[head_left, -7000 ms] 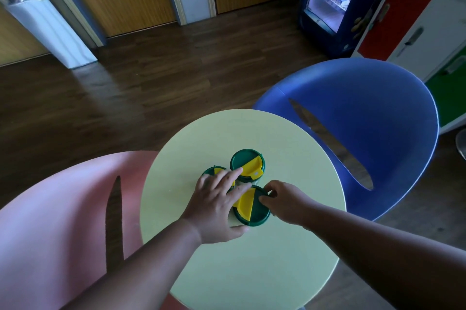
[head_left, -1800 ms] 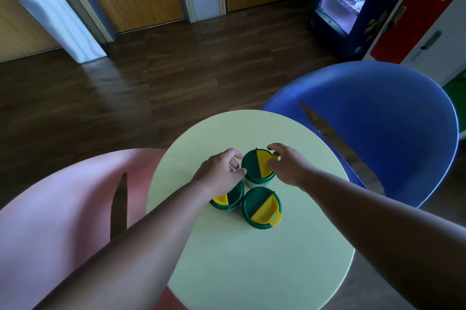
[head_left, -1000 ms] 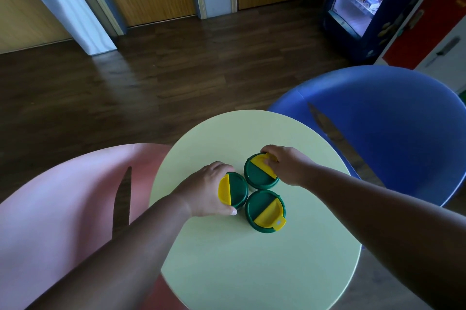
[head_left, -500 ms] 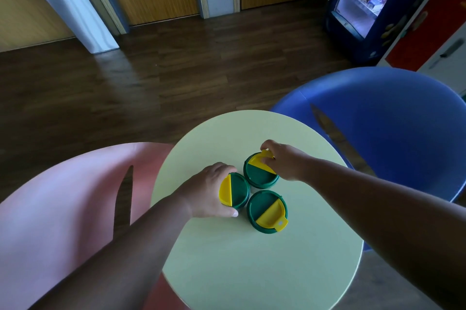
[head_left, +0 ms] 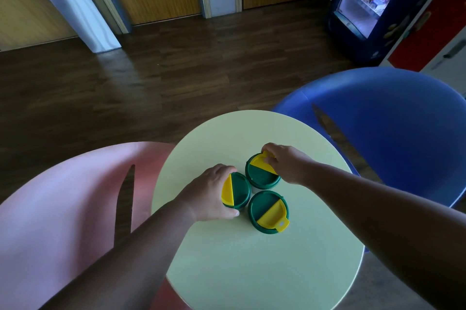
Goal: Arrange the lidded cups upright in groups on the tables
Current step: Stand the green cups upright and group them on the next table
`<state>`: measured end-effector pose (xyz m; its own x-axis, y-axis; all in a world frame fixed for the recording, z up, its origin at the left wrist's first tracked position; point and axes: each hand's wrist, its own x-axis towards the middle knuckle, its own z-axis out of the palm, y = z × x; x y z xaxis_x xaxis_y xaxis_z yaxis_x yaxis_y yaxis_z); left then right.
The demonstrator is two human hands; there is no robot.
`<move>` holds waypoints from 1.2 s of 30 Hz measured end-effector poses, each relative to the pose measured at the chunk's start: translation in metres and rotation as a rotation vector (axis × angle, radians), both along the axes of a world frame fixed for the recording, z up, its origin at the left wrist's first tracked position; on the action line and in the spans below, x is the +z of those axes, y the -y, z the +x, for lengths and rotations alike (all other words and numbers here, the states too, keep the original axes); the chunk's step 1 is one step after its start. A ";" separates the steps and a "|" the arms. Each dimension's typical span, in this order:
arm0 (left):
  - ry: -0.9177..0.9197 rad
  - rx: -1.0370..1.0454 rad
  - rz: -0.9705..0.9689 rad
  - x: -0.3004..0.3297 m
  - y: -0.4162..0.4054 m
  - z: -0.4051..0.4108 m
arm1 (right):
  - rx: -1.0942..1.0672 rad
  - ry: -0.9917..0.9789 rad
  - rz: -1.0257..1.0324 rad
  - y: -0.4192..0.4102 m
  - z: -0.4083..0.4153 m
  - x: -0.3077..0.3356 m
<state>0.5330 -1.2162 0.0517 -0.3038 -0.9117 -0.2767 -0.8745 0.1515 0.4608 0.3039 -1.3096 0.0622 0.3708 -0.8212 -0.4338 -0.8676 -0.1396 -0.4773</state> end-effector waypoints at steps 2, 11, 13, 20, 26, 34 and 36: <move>0.002 0.006 -0.007 0.000 -0.001 0.000 | 0.010 -0.004 -0.011 0.000 0.000 -0.001; 0.002 0.012 -0.005 0.000 -0.002 -0.001 | 0.010 -0.006 -0.009 -0.004 -0.002 0.000; 0.009 0.006 -0.009 0.002 -0.003 -0.002 | -0.030 0.011 -0.015 -0.006 -0.002 0.000; 0.016 -0.009 -0.009 0.001 -0.005 -0.002 | -0.118 0.112 -0.218 -0.055 -0.019 0.015; -0.011 0.042 -0.043 -0.003 -0.008 -0.005 | -0.021 0.007 -0.011 -0.103 -0.024 0.016; -0.020 0.065 -0.077 -0.003 -0.011 -0.008 | 0.026 -0.077 -0.047 -0.110 -0.017 0.002; -0.020 0.064 -0.080 -0.003 -0.012 -0.008 | 0.019 -0.064 -0.044 -0.110 -0.017 0.002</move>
<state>0.5250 -1.2046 0.0485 -0.2489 -0.9483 -0.1970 -0.8742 0.1324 0.4672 0.2867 -1.1992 0.0645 0.3588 -0.8332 -0.4207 -0.8932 -0.1757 -0.4138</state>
